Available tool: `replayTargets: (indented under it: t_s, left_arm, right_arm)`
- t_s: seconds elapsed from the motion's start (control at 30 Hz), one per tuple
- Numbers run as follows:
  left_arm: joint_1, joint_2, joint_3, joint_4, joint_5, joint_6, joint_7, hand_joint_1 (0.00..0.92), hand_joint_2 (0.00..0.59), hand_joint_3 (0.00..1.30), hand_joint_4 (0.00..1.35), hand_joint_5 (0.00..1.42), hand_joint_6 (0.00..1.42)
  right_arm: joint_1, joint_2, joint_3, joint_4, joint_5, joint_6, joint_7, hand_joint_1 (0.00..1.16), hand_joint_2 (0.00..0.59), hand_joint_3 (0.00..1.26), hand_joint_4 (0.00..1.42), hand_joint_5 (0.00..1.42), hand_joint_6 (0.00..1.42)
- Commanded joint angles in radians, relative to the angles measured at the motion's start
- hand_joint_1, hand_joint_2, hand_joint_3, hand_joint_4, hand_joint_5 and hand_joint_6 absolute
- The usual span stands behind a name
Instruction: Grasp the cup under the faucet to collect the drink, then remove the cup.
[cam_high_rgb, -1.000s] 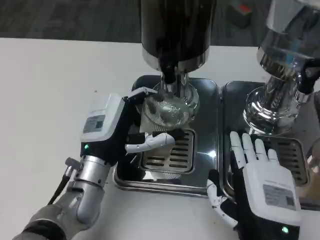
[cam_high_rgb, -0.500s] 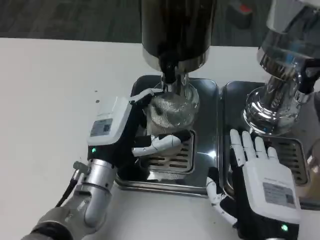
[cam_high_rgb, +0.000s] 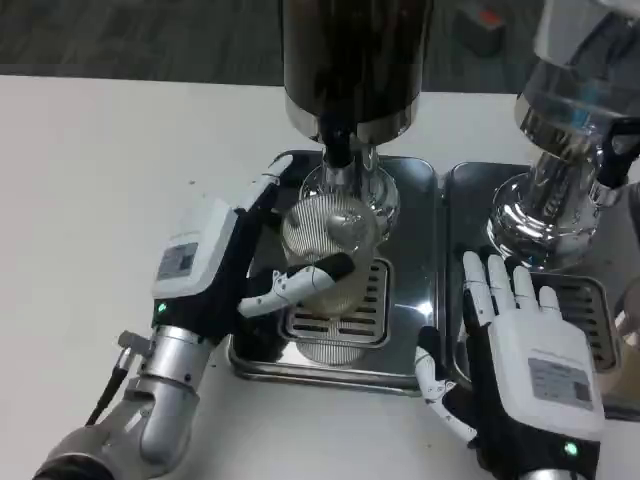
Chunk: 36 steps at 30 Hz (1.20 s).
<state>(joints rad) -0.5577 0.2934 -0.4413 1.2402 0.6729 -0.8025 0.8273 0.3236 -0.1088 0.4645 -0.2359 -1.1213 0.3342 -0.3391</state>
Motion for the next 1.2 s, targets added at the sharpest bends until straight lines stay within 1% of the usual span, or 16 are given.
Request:
replayTargets:
  t_s: [0.03,0.07,0.17,0.27,0.3,0.37,0.47,0.53,0.57,0.63,0.7,0.73,0.83,0.93,1.1,1.2]
  left_arm:
    - [0.032,0.055,0.043,-0.04,-0.04,-0.042,-0.01,0.0,0.0,0.17,0.28,0.56,0.46]
    - [0.045,0.072,0.054,-0.052,-0.048,-0.055,-0.014,0.0,0.0,0.16,0.26,0.54,0.42]
    - [0.078,0.116,0.072,-0.1,-0.049,-0.073,-0.013,0.0,0.0,0.1,0.21,0.45,0.29]
    - [0.105,0.191,0.052,-0.195,0.03,-0.059,0.029,0.0,0.0,0.01,0.05,0.32,0.17]
    - [0.111,0.203,0.052,-0.218,0.043,-0.056,0.029,0.0,0.0,0.0,0.01,0.29,0.14]
    - [0.122,0.218,0.063,-0.249,0.037,-0.067,0.0,0.0,0.0,0.0,0.0,0.23,0.09]
    - [0.143,0.246,0.087,-0.303,0.008,-0.107,-0.051,0.0,0.0,0.0,0.0,0.11,0.02]
    - [0.153,0.268,0.09,-0.344,0.014,-0.115,-0.073,0.0,0.0,0.0,0.0,0.03,0.0]
    - [0.156,0.284,0.09,-0.371,0.014,-0.125,-0.096,0.0,0.0,0.0,0.0,0.01,0.0]
    - [0.164,0.302,0.098,-0.419,-0.014,-0.155,-0.158,0.0,0.001,0.0,0.0,0.0,0.0]
    - [0.171,0.305,0.11,-0.445,-0.055,-0.182,-0.214,0.0,0.002,0.0,0.0,0.0,0.0]
    - [0.175,0.302,0.117,-0.456,-0.105,-0.213,-0.263,0.0,0.004,0.0,0.0,0.0,0.0]
    - [0.183,0.296,0.137,-0.499,-0.205,-0.263,-0.387,0.0,0.009,0.0,0.0,0.0,0.0]
    - [0.184,0.288,0.15,-0.554,-0.257,-0.269,-0.496,0.0,0.014,0.0,0.0,0.0,0.0]
    - [0.175,0.245,0.162,-0.58,-0.375,-0.278,-0.657,0.0,0.025,0.0,0.0,0.0,0.0]
    - [0.169,0.229,0.18,-0.587,-0.362,-0.274,-0.689,0.0,0.03,0.0,0.0,0.0,0.0]
  right_arm:
    - [-0.002,0.019,0.003,0.019,-0.017,0.019,-0.038,0.26,0.484,0.04,0.0,0.0,0.0]
    - [0.0,0.021,0.005,0.019,-0.022,0.024,-0.044,0.23,0.484,0.04,0.0,0.0,0.0]
    - [0.004,0.022,-0.001,0.017,-0.035,0.041,-0.052,0.22,0.481,0.05,0.0,0.0,0.0]
    - [-0.006,0.008,-0.004,0.021,-0.037,0.042,-0.037,0.21,0.477,0.03,0.0,0.0,0.0]
    - [-0.01,0.001,-0.006,0.023,-0.036,0.04,-0.032,0.2,0.47,0.02,0.0,0.0,0.0]
    - [-0.022,-0.011,-0.007,0.03,-0.039,0.038,-0.023,0.2,0.468,0.01,0.0,0.0,0.0]
    - [-0.039,-0.028,-0.004,0.043,-0.043,0.037,-0.013,0.2,0.467,0.01,0.0,0.0,0.0]
    - [-0.045,-0.036,-0.004,0.048,-0.041,0.037,-0.008,0.19,0.467,0.01,0.0,0.0,0.0]
    - [-0.048,-0.038,-0.005,0.049,-0.036,0.037,-0.005,0.19,0.467,0.01,0.0,0.0,0.0]
    - [-0.049,-0.043,-0.009,0.049,-0.028,0.035,0.0,0.19,0.467,0.0,0.0,0.0,0.0]
    - [-0.049,-0.044,-0.01,0.048,-0.025,0.035,0.001,0.19,0.466,0.0,0.0,0.0,0.0]
    - [-0.049,-0.045,-0.01,0.047,-0.025,0.035,0.002,0.19,0.466,0.0,0.0,0.0,0.0]
    - [-0.05,-0.04,-0.009,0.045,-0.024,0.037,0.005,0.19,0.466,0.0,0.0,0.0,0.0]
    - [-0.051,-0.035,-0.01,0.042,-0.021,0.039,0.008,0.19,0.466,0.0,0.0,0.0,0.0]
    - [-0.049,-0.024,-0.013,0.036,-0.023,0.045,0.009,0.19,0.468,0.0,0.0,0.0,0.0]
    - [-0.045,-0.018,-0.014,0.033,-0.025,0.047,0.007,0.19,0.472,0.0,0.0,0.0,0.0]
